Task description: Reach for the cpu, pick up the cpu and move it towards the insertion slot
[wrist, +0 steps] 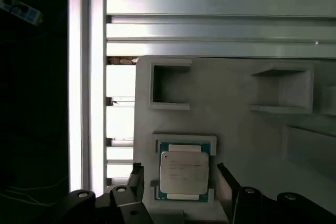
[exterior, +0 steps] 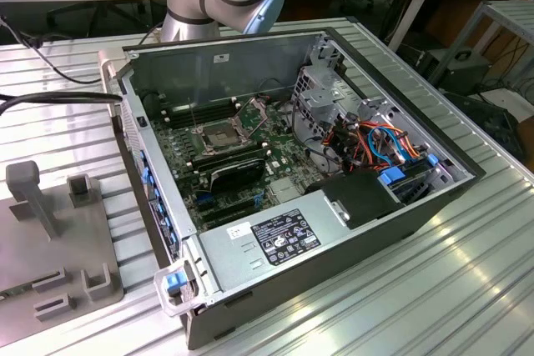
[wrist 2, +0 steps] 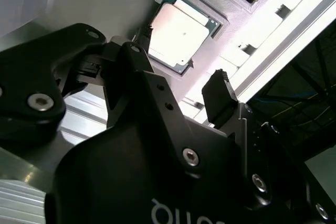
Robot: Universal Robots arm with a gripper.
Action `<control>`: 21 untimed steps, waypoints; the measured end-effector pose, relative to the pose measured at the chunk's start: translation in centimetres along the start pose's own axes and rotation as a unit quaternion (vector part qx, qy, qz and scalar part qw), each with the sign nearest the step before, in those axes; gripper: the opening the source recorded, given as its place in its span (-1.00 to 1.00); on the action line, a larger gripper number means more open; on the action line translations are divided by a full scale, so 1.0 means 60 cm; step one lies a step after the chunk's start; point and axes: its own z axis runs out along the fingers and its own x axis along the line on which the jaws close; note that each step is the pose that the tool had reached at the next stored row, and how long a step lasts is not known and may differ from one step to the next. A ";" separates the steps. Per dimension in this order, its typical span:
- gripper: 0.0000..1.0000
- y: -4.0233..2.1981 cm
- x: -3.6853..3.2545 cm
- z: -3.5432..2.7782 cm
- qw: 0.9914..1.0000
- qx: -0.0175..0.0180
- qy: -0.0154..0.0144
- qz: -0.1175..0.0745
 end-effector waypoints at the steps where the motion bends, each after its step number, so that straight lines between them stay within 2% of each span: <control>1: 0.33 0.000 0.000 0.002 1.000 0.000 0.000 0.000; 2: 0.33 0.000 0.000 0.006 1.000 0.004 0.000 0.000; 3: 0.33 0.000 0.000 0.009 1.000 0.005 0.000 0.000; 8: 0.33 0.000 -0.001 0.026 1.000 0.007 0.000 0.000; 10: 0.35 0.000 -0.002 0.034 1.000 0.009 0.000 0.000; 12: 0.35 0.000 -0.002 0.036 1.000 0.010 0.000 0.000; 13: 0.47 0.000 -0.003 0.037 1.000 0.011 0.000 0.001; 17: 0.47 0.001 -0.006 0.044 1.000 0.011 0.000 0.007; 21: 0.47 0.001 -0.006 0.046 1.000 0.012 0.001 0.010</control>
